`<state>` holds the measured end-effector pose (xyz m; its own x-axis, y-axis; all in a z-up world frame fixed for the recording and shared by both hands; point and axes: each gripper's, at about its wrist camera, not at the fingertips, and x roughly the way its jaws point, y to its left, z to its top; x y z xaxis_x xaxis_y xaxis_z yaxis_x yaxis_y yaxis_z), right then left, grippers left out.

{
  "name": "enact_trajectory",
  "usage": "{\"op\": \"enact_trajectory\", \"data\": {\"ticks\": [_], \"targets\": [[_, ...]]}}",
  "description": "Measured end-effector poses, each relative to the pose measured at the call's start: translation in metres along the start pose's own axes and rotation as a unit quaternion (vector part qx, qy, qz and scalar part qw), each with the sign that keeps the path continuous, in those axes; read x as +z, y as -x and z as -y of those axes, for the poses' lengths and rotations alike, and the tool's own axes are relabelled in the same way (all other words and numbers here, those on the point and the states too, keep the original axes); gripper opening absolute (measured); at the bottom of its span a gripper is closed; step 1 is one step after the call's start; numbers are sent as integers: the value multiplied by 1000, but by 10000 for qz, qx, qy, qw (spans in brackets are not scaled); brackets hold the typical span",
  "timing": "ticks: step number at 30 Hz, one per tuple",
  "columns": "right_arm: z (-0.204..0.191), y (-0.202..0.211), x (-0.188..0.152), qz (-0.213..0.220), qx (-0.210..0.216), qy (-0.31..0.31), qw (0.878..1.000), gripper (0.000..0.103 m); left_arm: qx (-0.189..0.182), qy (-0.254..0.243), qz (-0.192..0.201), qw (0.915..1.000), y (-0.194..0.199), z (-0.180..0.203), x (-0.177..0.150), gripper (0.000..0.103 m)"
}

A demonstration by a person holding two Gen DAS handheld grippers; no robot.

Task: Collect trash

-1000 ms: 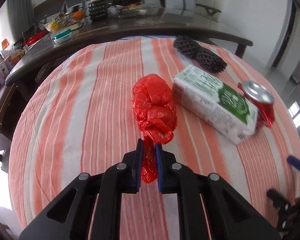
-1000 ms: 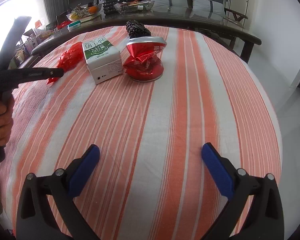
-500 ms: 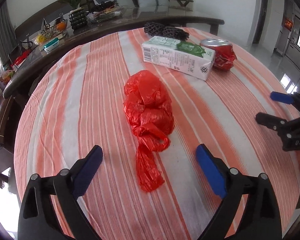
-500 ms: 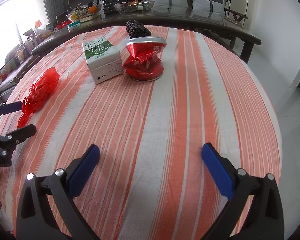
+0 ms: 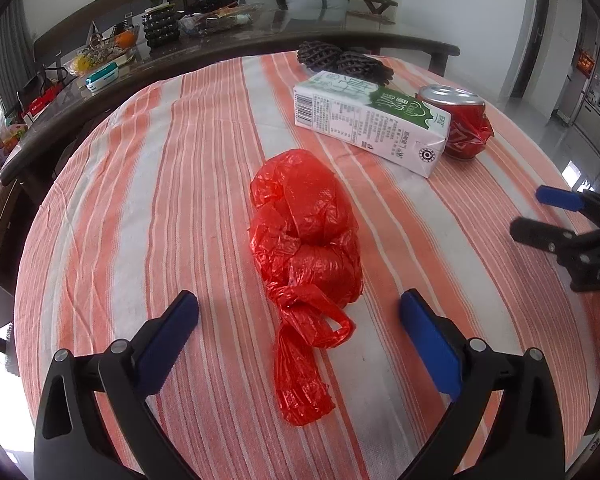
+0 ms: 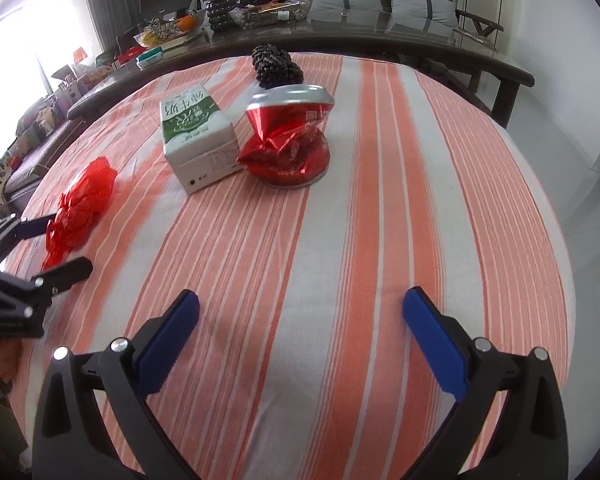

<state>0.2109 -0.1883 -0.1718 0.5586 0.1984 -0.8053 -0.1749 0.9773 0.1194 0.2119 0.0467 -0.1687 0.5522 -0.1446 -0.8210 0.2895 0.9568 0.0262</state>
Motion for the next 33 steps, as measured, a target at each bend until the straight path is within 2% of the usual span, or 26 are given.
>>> {"op": "enact_trajectory", "data": {"ticks": [2, 5, 8, 11, 12, 13, 15, 16, 22, 23, 24, 25, 26, 30, 33], "targets": [[-3, -10, 13, -10, 3, 0, 10000, 98, 0, 0, 0, 10000, 0, 0, 0, 99], [-14, -29, 31, -52, -170, 343, 9993, 98, 0, 1, 1, 10000, 0, 0, 0, 99], [-13, -39, 49, 4, -185, 307, 9994, 92, -3, 5, 2, 10000, 0, 0, 0, 99], [-4, -41, 58, 111, -164, 176, 9997, 70, -4, 8, 2, 10000, 0, 0, 0, 99], [-3, -39, 59, 156, -109, 150, 9997, 54, -4, 8, 2, 10000, 0, 0, 0, 99], [-1, -37, 58, 193, -55, 144, 9997, 48, -3, 7, 3, 10000, 0, -1, 0, 99], [1, -32, 53, 216, -3, 193, 9996, 30, -2, 7, 3, 10000, 0, -1, 0, 99], [2, -28, 49, 228, 36, 209, 9995, 26, -2, 7, 3, 10000, 0, 0, 0, 99], [1, 5, 3, 172, 259, 521, 9982, 28, 16, 9, 4, 10000, 0, -1, 0, 99], [2, 9, -2, 158, 211, 554, 9981, 32, 17, 11, 4, 10000, 0, -1, 0, 99], [4, 13, -4, 156, 168, 559, 9982, 48, 17, 11, 4, 10000, 0, -1, 0, 99], [7, 16, -3, 185, 152, 513, 9984, 58, 17, 11, 4, 10000, 0, -1, 0, 99], [10, 19, 0, 227, 159, 444, 9986, 64, 17, 11, 5, 10000, 0, -1, 0, 99], [18, 20, 36, 427, 156, 137, 9989, 65, 15, 14, 5, 10000, 0, -1, 0, 99], [11, 9, 70, 504, 348, -127, 9980, 72, 15, 14, 6, 10000, 0, -1, 0, 99]]}}
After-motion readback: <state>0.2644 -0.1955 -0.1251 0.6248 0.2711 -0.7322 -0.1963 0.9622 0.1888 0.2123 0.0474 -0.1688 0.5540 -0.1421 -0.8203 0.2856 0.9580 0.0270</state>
